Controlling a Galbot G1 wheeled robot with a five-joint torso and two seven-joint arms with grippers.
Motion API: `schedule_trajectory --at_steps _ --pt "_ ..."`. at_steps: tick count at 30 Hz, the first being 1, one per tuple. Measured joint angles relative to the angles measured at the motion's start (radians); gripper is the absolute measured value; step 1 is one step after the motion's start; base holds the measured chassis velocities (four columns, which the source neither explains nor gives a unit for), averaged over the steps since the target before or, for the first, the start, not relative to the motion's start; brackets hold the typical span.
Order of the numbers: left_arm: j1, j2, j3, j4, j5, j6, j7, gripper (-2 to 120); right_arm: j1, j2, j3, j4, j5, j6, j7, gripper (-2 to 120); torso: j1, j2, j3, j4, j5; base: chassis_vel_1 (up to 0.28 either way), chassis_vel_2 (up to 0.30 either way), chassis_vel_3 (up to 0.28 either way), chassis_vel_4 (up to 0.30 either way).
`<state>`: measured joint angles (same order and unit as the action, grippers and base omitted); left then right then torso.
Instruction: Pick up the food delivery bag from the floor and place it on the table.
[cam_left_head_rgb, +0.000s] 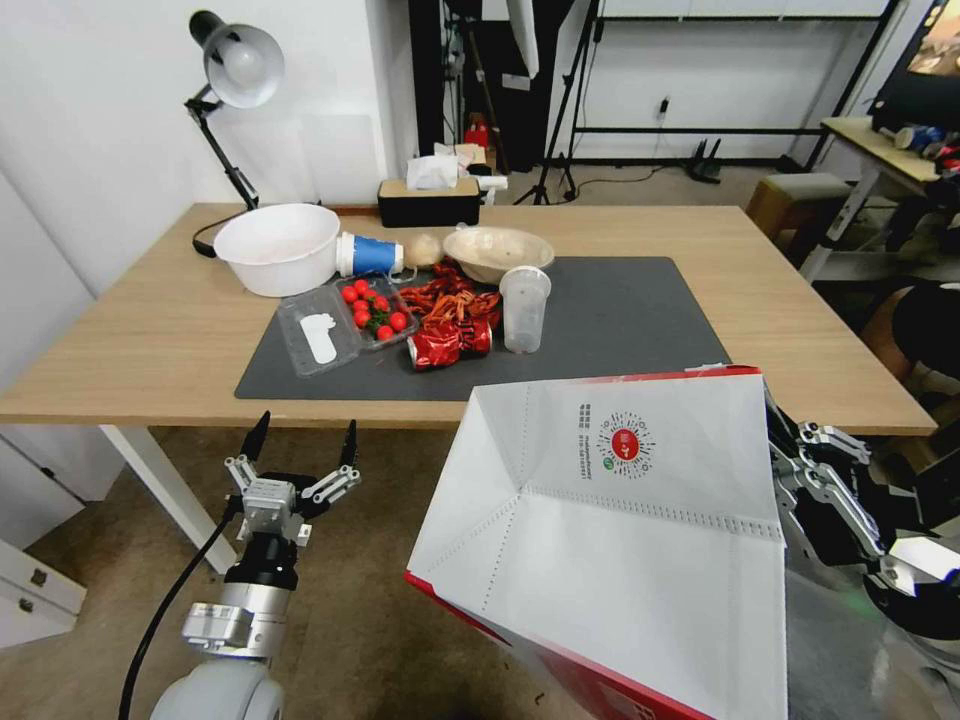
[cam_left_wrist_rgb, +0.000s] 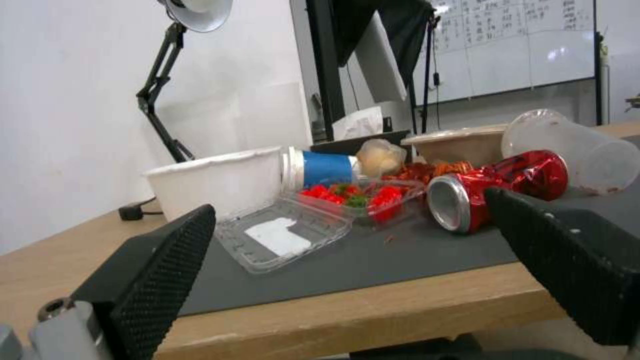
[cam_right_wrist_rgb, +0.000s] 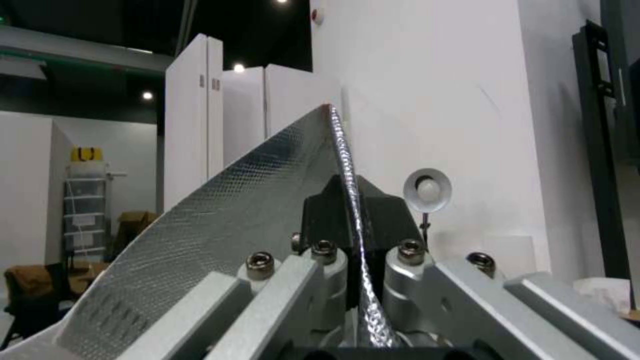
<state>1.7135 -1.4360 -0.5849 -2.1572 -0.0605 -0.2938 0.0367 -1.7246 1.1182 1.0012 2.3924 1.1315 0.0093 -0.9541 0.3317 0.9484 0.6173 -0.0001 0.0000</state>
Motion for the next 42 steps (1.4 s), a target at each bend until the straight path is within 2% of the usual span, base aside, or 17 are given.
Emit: schedule_trajectory --at_steps 15,22,27,34,42 --pt "-0.004 0.006 0.006 0.002 0.004 -0.003 -0.001 100 0.026 -0.025 0.006 0.033 0.069 0.011 0.093 0 -0.001 -0.003 -0.002 0.0001 0.0001 0.000 0.000 0.000 0.000" --pt "0.004 0.010 0.005 -0.003 0.004 -0.007 -0.002 100 0.074 -0.069 -0.013 0.071 0.103 0.044 0.243 0 -0.002 -0.005 -0.003 0.0001 0.0001 0.000 0.000 0.000 0.000" --pt "0.005 0.008 0.006 -0.003 0.006 -0.008 -0.003 100 0.089 -0.091 -0.013 0.084 0.121 0.060 0.304 0 -0.002 -0.005 -0.003 0.0000 0.0001 0.000 0.000 0.000 0.000" --pt "0.006 0.004 0.016 -0.008 0.015 -0.010 -0.001 100 0.195 -0.168 -0.018 0.102 0.163 0.085 0.502 0 -0.002 -0.006 -0.003 0.0001 0.0001 0.000 0.000 0.000 0.000" --pt "0.008 0.001 0.016 -0.008 0.021 -0.010 -0.004 100 0.276 -0.216 -0.052 0.097 0.171 0.090 0.651 0 -0.003 -0.006 -0.003 -0.0001 0.0001 0.000 0.000 0.000 0.000"
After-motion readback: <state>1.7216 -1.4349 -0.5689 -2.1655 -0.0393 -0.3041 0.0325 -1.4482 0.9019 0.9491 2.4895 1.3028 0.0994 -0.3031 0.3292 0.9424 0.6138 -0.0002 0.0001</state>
